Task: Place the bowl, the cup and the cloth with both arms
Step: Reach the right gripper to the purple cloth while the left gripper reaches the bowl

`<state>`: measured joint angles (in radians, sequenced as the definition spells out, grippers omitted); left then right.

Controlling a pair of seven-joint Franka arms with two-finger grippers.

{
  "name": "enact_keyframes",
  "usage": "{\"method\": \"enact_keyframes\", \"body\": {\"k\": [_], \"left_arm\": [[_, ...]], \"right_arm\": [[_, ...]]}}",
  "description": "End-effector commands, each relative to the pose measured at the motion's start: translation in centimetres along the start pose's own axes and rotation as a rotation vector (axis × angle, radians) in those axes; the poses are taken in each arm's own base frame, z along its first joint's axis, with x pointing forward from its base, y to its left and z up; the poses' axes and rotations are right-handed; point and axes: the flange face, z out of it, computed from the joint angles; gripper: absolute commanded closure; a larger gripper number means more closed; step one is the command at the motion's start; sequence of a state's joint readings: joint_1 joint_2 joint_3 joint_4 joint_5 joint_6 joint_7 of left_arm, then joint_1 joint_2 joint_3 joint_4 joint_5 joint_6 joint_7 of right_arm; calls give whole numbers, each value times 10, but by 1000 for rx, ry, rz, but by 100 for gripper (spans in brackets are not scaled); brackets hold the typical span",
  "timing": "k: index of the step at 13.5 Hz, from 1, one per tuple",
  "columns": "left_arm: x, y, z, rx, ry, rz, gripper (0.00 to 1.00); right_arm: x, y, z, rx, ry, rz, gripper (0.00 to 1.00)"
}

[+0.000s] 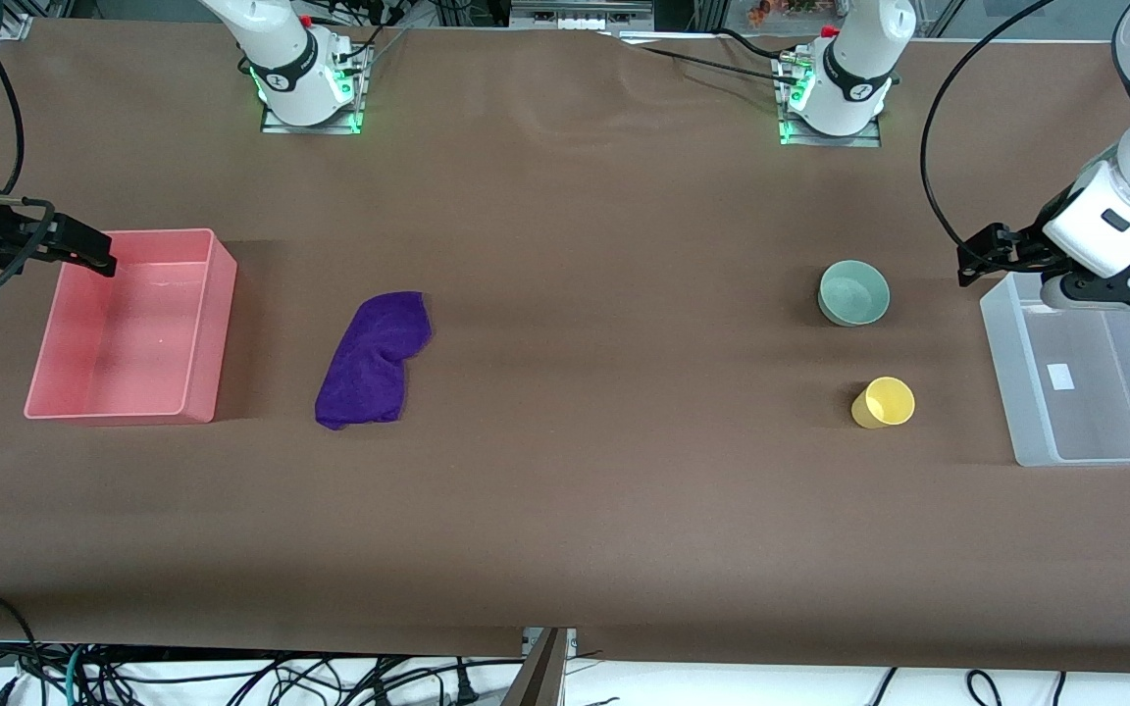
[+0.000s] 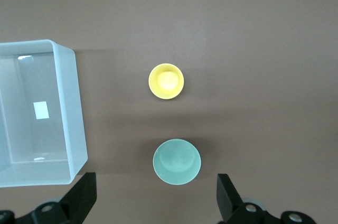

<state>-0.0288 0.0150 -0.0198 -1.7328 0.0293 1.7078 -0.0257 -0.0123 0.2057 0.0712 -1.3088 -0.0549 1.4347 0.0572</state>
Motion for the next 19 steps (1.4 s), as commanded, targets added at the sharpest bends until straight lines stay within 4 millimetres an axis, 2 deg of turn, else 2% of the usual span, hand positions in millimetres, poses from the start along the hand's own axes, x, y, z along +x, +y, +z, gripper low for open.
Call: {"method": "enact_keyframes", "body": {"k": [1, 6, 8, 11, 12, 14, 17, 18, 19], "left_arm": [[-3, 4, 0, -27, -13, -2, 0], [-5, 3, 5, -27, -43, 1, 0], [-11, 2, 22, -25, -158, 11, 0], [-26, 4, 44, -21, -297, 25, 0], [-29, 11, 66, -17, -334, 41, 0], [-28, 10, 107, -37, -293, 161, 0], [-34, 8, 183, -46, -180, 331, 0], [-44, 16, 219, -43, -149, 381, 0], [-48, 17, 251, -44, -127, 434, 0]], "right_arm": [[-2, 0, -4, -8, 3, -18, 0], [-1, -3, -3, -8, 7, -21, 0], [-1, -4, -3, -6, 5, -19, 0], [6, -19, 14, -7, -23, -39, 0], [10, -22, 22, -7, -26, -44, 0], [12, -51, 47, -11, -40, -89, 0], [31, -81, 132, -9, -123, -141, 0], [34, -99, 156, 4, -125, -159, 0], [39, -109, 180, 9, -128, -165, 0]]}}
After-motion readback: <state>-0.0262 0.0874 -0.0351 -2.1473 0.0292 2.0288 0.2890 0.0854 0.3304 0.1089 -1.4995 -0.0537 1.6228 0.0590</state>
